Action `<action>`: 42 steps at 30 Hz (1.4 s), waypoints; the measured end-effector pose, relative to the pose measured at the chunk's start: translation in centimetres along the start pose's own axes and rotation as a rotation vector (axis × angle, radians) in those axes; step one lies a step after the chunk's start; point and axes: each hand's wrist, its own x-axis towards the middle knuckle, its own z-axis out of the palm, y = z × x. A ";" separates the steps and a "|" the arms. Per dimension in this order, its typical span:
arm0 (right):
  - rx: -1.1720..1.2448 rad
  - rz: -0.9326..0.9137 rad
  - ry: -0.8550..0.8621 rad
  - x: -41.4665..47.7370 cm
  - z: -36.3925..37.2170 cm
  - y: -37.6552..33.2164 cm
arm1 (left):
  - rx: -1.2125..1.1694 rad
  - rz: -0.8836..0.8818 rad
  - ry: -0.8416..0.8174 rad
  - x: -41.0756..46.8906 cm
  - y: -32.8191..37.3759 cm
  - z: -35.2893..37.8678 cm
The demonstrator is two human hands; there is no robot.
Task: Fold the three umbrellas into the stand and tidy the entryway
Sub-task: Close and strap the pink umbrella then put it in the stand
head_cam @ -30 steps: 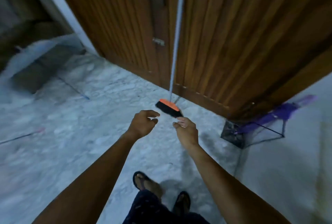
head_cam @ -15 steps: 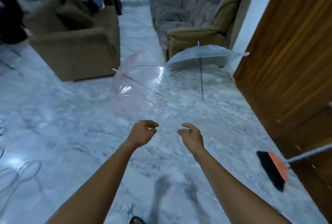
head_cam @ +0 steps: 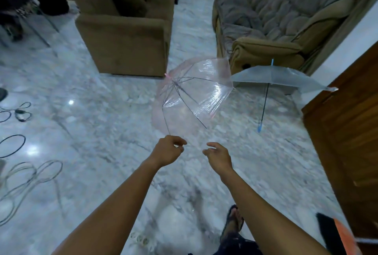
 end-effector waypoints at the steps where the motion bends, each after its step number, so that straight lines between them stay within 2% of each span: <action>1: -0.023 -0.009 -0.001 1.2 -0.4 -0.3 | 0.022 0.001 0.000 1.0 0.4 0.0; 7: -0.162 -0.084 -0.069 10.9 -4.7 -2.8 | 0.214 0.010 -0.006 10.0 4.6 1.4; 13: -0.326 -0.095 -0.093 22.9 -13.7 -3.9 | 0.303 -0.041 -0.056 22.1 12.6 8.5; 17: -0.571 -0.166 -0.100 31.0 -20.1 -6.3 | 0.429 -0.025 -0.037 30.0 18.6 12.0; 21: -0.779 -0.181 -0.246 37.1 -22.7 -7.7 | 0.557 -0.049 -0.048 34.8 20.2 15.1; 23: -0.833 -0.191 -0.298 40.3 -22.9 -8.6 | 0.532 -0.074 -0.051 37.7 20.3 16.1; 27: -0.840 -0.214 -0.293 46.8 -23.5 -10.1 | 0.509 -0.084 -0.083 44.2 21.1 17.6; 33: -0.946 -0.229 -0.440 55.1 -25.9 -9.1 | 0.358 -0.286 -0.104 48.6 21.5 22.9; 37: -1.018 -0.286 -0.553 62.6 -26.0 -6.7 | 0.245 -0.449 -0.054 52.9 20.3 28.3; 42: -1.061 -0.260 -0.674 70.9 -24.7 0.3 | 0.083 -0.596 -0.026 58.9 14.5 36.2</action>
